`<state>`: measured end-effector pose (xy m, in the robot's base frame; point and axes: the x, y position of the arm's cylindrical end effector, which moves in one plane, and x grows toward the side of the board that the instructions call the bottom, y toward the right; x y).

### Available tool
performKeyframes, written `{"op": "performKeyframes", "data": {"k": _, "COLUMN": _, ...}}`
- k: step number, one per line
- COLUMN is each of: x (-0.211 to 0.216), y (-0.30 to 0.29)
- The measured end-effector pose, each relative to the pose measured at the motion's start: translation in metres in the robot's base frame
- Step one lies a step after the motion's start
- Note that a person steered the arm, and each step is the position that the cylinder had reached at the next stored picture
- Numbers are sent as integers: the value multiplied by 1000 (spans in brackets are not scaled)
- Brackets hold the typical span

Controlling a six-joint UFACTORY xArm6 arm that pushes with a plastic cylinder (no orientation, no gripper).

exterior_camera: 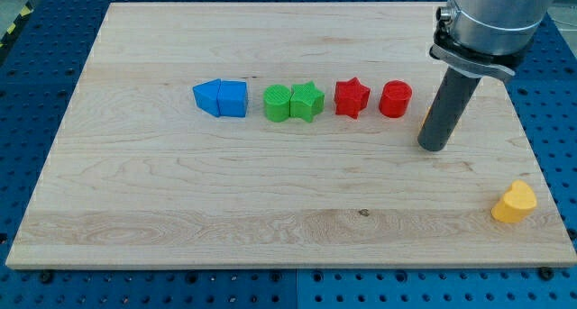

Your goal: Push yellow heart right horizontally towards yellow hexagon

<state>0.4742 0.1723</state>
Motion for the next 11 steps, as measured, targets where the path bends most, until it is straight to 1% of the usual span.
{"op": "performKeyframes", "data": {"k": 1, "x": -23, "y": 0}}
{"op": "performKeyframes", "data": {"k": 2, "x": -35, "y": 0}}
{"op": "performKeyframes", "data": {"k": 3, "x": -18, "y": -10}}
{"op": "performKeyframes", "data": {"k": 4, "x": 22, "y": -30}}
{"op": "performKeyframes", "data": {"k": 5, "x": 76, "y": -25}}
{"op": "performKeyframes", "data": {"k": 6, "x": 118, "y": 14}}
{"op": "performKeyframes", "data": {"k": 7, "x": 116, "y": 52}}
{"op": "performKeyframes", "data": {"k": 9, "x": 63, "y": 57}}
{"op": "performKeyframes", "data": {"k": 10, "x": 80, "y": 57}}
{"op": "performKeyframes", "data": {"k": 11, "x": 119, "y": 66}}
